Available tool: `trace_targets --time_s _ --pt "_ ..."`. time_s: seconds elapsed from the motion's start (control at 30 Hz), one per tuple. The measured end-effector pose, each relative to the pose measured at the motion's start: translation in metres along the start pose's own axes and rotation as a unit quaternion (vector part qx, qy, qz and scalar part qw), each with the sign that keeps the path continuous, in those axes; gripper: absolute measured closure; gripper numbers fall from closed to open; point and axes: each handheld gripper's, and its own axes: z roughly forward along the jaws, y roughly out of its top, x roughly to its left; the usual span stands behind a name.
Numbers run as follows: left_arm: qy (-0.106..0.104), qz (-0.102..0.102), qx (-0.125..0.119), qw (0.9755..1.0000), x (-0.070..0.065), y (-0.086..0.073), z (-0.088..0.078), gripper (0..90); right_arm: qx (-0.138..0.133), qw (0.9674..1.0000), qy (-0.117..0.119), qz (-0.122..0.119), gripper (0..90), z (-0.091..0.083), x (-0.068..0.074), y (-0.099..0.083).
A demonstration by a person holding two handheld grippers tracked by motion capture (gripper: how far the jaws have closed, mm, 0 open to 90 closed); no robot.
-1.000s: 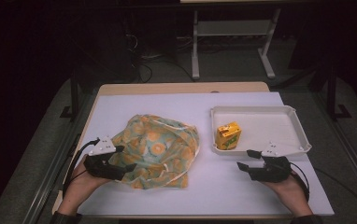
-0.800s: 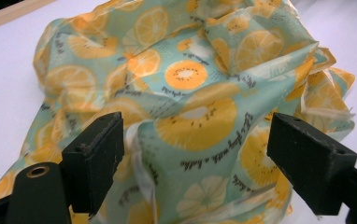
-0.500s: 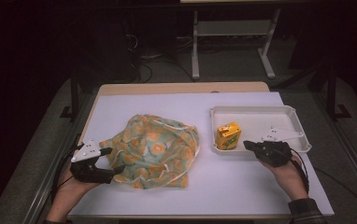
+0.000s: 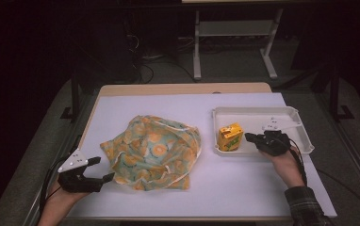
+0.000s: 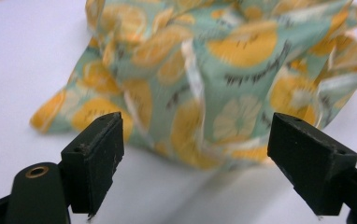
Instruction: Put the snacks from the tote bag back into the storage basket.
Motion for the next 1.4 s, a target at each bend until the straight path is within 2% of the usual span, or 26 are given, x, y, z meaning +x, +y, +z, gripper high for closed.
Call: trace_targets --time_s 0.13,0.3,0.5,1.4 --pt "0.006 -0.014 -0.003 0.9999 0.003 -0.009 -0.003 18.2 -0.002 1.0 0.005 -0.003 89.6 0.005 -0.003 0.003" --pt "0.007 -0.014 -0.002 0.9999 0.006 -0.011 -0.003 18.3 0.002 0.9999 0.011 -0.002 89.6 0.012 -0.002 0.003" --pt "0.006 -0.016 0.002 0.9999 0.007 -0.013 0.0 18.3 0.01 0.9997 0.02 -0.011 89.6 0.015 0.002 0.003" --pt "0.008 -0.018 0.01 0.9998 0.009 -0.015 -0.001 18.3 0.013 0.9991 0.037 -0.017 89.6 0.004 0.01 -0.005"
